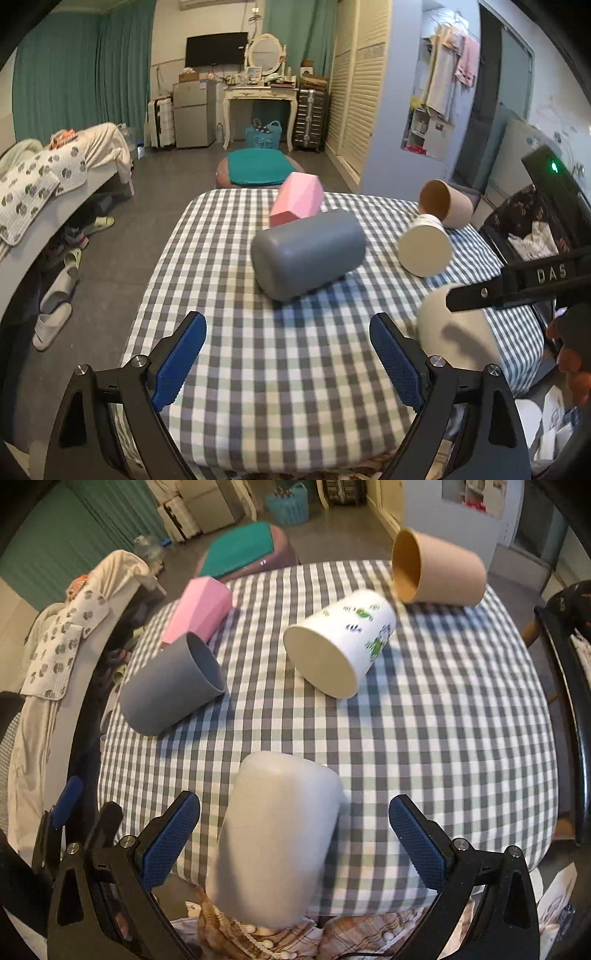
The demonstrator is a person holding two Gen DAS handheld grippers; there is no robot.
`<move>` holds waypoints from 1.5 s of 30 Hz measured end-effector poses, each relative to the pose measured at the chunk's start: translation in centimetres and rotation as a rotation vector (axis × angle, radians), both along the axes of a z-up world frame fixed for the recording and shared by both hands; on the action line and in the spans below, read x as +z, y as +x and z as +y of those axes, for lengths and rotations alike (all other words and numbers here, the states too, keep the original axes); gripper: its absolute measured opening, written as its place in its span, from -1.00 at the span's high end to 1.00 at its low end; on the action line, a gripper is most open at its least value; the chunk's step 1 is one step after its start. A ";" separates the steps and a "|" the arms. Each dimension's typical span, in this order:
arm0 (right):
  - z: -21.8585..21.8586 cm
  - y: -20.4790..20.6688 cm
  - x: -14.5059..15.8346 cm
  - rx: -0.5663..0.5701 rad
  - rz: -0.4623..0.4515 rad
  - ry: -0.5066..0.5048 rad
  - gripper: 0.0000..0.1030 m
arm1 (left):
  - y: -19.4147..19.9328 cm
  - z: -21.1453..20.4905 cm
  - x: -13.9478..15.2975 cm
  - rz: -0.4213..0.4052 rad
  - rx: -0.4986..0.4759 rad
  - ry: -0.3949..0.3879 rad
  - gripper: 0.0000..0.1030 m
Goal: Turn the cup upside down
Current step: 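Rotate the white cup with the right gripper so its base faces up, then lower the white cup rim-down onto the table and open the right gripper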
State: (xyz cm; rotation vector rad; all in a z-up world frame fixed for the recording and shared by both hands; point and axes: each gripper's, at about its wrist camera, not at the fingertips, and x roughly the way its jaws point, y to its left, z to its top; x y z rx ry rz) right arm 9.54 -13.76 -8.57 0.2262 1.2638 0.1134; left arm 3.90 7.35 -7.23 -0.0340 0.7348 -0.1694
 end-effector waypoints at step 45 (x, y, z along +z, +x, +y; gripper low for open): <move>3.5 -3.3 3.1 0.239 -0.533 -0.225 -0.41 | 1.9 -1.8 -0.6 0.036 0.102 0.017 -0.81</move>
